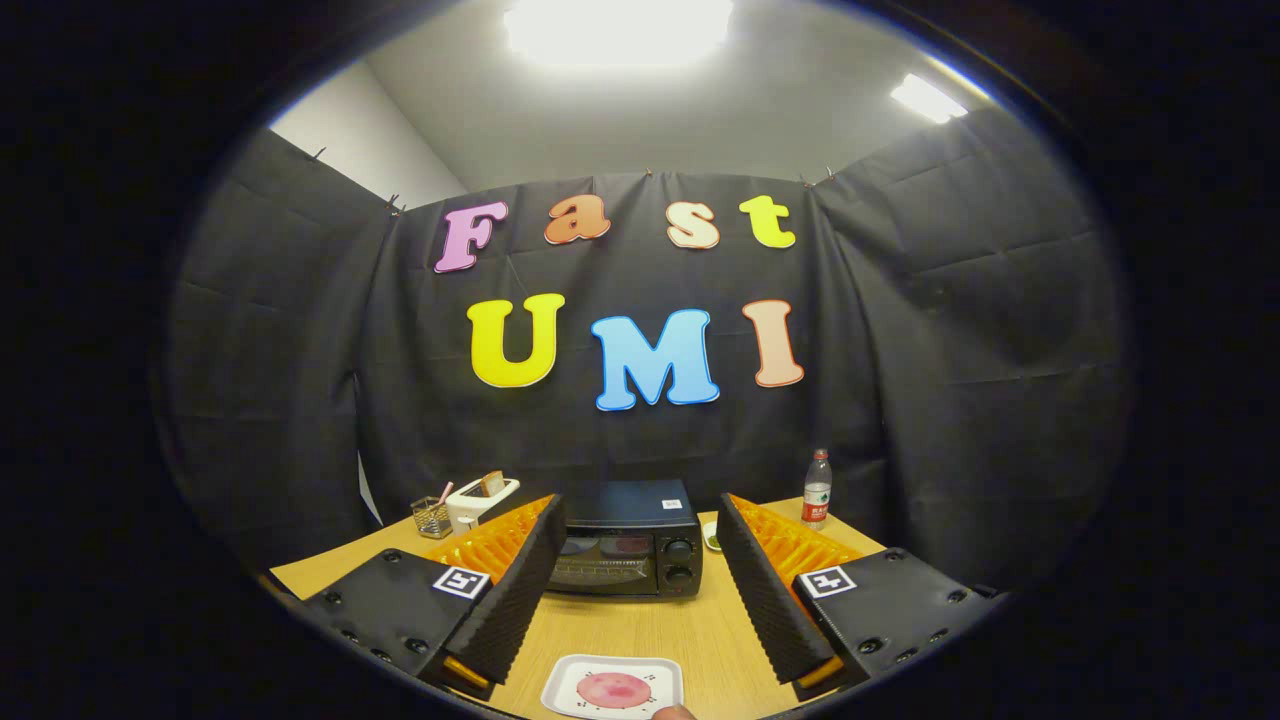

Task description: Open the toaster oven, put the food inside, and close the toaster oven door.

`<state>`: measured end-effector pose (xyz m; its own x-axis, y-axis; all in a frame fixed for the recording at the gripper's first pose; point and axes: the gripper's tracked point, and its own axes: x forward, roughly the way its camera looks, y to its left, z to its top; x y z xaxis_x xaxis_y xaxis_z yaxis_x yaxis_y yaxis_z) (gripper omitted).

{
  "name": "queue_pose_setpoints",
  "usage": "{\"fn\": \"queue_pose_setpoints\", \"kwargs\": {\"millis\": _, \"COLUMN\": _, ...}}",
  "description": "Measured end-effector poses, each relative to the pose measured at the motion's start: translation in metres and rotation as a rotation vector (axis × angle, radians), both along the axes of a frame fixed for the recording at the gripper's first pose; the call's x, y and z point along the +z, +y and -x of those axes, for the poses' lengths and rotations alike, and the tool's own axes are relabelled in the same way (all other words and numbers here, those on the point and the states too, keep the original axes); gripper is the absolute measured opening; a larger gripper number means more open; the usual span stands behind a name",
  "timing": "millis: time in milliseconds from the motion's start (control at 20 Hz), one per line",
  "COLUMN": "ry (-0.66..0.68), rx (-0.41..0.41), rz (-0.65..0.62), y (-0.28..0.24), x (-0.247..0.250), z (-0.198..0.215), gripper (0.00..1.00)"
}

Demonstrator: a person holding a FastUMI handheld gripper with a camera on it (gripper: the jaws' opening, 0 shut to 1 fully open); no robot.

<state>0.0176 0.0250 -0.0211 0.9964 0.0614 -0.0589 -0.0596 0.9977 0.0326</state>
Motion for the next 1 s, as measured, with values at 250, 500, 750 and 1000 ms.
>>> {"fn": "queue_pose_setpoints", "kwargs": {"millis": 250, "ry": 0.011, "rx": 0.031, "rz": 0.009, "y": 0.031, "x": -0.006, "z": -0.030, "gripper": 0.98}}
{"fn": "queue_pose_setpoints", "kwargs": {"millis": 500, "ry": 0.038, "rx": 0.067, "rz": 0.028, "y": 0.061, "x": -0.024, "z": -0.065, "gripper": 0.98}}
{"fn": "queue_pose_setpoints", "kwargs": {"millis": 750, "ry": 0.068, "rx": 0.091, "rz": 0.048, "y": 0.084, "x": -0.044, "z": -0.105, "gripper": 0.98}}
{"fn": "queue_pose_setpoints", "kwargs": {"millis": 1000, "ry": 0.118, "rx": 0.096, "rz": 0.042, "y": 0.101, "x": -0.069, "z": -0.143, "gripper": 0.98}}
